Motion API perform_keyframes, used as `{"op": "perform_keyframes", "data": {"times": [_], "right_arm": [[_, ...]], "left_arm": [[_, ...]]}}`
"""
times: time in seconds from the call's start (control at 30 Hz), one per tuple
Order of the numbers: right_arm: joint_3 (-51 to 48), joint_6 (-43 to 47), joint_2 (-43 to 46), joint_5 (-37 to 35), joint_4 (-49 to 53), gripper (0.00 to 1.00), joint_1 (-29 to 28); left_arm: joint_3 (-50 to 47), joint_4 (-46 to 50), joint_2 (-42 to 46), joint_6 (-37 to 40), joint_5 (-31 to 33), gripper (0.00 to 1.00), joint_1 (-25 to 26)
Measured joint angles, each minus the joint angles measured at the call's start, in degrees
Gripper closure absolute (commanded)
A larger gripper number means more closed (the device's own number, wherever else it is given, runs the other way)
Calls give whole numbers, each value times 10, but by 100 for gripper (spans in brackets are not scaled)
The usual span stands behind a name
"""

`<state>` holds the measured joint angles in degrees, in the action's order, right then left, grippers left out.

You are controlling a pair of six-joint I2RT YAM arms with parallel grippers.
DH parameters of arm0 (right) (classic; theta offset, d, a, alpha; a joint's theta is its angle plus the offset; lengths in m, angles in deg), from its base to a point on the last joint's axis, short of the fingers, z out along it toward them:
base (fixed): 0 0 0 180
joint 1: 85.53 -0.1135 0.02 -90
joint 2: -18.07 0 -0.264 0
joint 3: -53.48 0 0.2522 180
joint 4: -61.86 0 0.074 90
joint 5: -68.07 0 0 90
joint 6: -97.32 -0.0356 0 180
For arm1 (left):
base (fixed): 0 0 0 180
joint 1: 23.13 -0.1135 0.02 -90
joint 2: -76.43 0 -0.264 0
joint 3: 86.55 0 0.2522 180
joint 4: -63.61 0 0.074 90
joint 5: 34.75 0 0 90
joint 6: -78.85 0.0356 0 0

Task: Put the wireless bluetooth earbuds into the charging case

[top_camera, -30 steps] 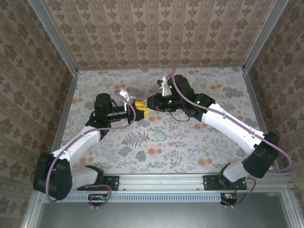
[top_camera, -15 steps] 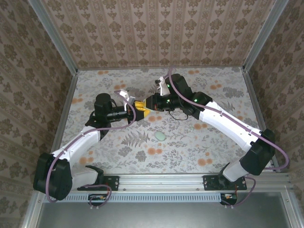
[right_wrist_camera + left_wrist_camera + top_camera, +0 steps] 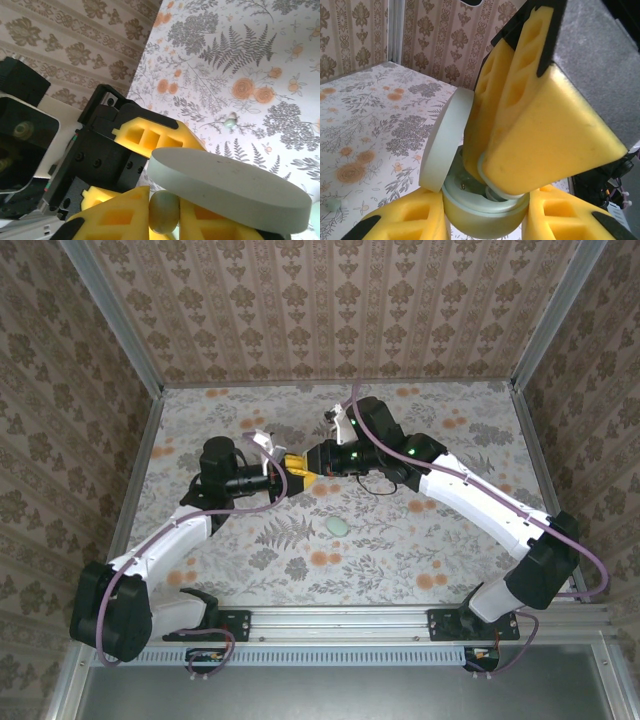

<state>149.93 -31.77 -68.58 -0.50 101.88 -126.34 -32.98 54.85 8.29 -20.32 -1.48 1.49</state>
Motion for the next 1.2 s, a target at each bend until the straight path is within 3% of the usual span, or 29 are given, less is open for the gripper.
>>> {"op": "perform_keyframes", "data": {"times": [0.73,1.2], "right_arm": [[41,14,-8,-33,64,65,-2],[47,26,24,-34,72,63,-2]], "left_arm": [[0,2,8,5,0,89,1],[0,4,11,12,10,90,-3]]}}
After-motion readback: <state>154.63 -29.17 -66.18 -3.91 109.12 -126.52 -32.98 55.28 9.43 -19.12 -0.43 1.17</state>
